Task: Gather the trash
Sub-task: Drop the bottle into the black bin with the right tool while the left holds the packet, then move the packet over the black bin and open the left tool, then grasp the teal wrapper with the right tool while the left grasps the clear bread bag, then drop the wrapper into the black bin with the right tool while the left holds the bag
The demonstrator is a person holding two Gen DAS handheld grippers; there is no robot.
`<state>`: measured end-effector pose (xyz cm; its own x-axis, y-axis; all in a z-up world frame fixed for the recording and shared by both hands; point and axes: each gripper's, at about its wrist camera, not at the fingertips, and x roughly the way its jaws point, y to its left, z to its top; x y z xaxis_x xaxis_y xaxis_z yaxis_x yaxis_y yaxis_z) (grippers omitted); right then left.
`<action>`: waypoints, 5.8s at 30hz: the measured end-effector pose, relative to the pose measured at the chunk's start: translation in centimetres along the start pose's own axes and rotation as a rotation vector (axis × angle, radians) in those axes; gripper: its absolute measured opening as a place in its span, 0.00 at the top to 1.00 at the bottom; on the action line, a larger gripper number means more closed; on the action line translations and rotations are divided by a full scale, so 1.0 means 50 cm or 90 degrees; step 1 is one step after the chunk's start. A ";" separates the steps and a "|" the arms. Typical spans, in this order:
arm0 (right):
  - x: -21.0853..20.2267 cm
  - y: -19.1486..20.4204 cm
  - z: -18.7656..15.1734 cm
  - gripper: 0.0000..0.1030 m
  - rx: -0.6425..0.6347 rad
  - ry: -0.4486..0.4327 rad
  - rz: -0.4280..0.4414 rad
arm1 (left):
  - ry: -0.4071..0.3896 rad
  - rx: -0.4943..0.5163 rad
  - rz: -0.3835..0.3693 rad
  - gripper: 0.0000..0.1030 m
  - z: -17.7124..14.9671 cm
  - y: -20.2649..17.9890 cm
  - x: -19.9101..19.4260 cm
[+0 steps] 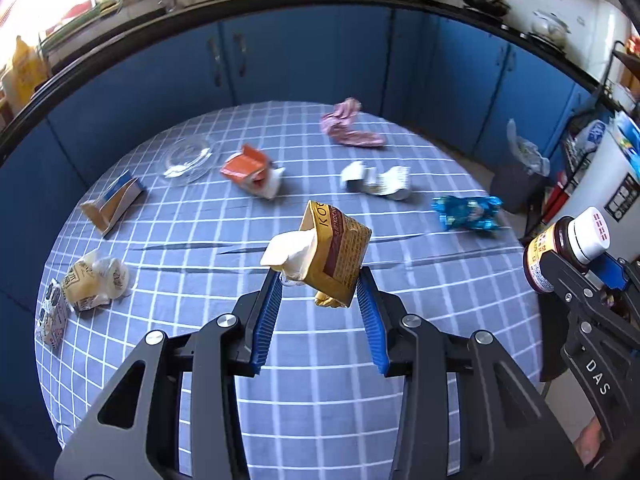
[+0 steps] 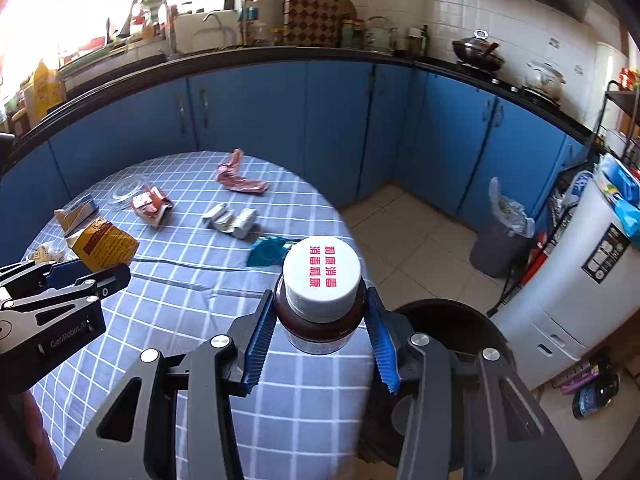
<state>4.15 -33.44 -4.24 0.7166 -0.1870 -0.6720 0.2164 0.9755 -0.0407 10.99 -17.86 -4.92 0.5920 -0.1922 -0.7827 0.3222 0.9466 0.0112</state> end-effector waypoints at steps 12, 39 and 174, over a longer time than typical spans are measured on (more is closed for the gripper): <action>-0.036 -0.120 -0.021 0.58 0.048 -0.007 -0.040 | -0.015 0.058 -0.032 0.61 0.008 -0.124 -0.026; -0.014 -0.273 -0.054 0.57 0.123 0.000 -0.077 | -0.010 0.145 -0.067 0.61 0.021 -0.306 -0.008; -0.011 0.019 -0.051 0.41 -0.080 0.066 0.070 | -0.001 -0.053 0.013 0.62 -0.019 0.057 -0.030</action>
<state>2.28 -32.14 -5.80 0.6572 -0.0716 -0.7503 0.0510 0.9974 -0.0505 10.32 -14.61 -4.30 0.5996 -0.1726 -0.7815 0.2468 0.9688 -0.0246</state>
